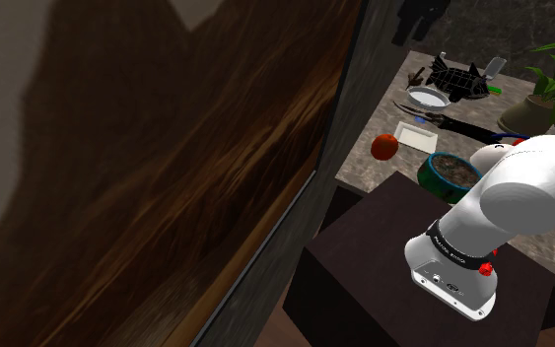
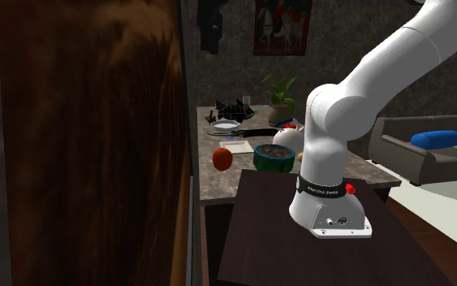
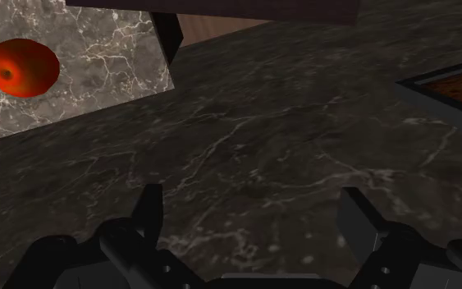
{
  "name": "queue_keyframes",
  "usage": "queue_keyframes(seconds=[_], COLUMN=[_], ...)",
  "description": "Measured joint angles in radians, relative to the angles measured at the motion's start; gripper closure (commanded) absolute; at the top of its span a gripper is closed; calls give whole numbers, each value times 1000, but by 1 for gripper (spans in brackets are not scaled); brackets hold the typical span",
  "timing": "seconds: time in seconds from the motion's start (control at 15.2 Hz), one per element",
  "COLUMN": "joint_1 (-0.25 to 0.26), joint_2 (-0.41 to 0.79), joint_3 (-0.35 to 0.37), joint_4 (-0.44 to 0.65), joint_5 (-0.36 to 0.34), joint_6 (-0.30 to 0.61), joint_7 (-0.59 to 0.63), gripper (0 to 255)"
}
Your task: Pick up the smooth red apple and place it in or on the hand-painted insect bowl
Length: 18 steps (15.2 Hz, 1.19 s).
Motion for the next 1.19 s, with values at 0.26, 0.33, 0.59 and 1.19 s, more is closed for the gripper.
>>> queue_keyframes(seconds=[0.26, 0.33, 0.59, 1.19], joint_1=[-9, -12, -33, -76], joint_2=[-5, 1, 21, 169], joint_3=[-35, -49, -121, -297], joint_4=[-49, -67, -136, -233], joint_5=[-21, -29, -73, -164], joint_6=[35, 54, 125, 338], joint_7=[-43, -61, -146, -342], gripper=[0, 0, 0, 0])
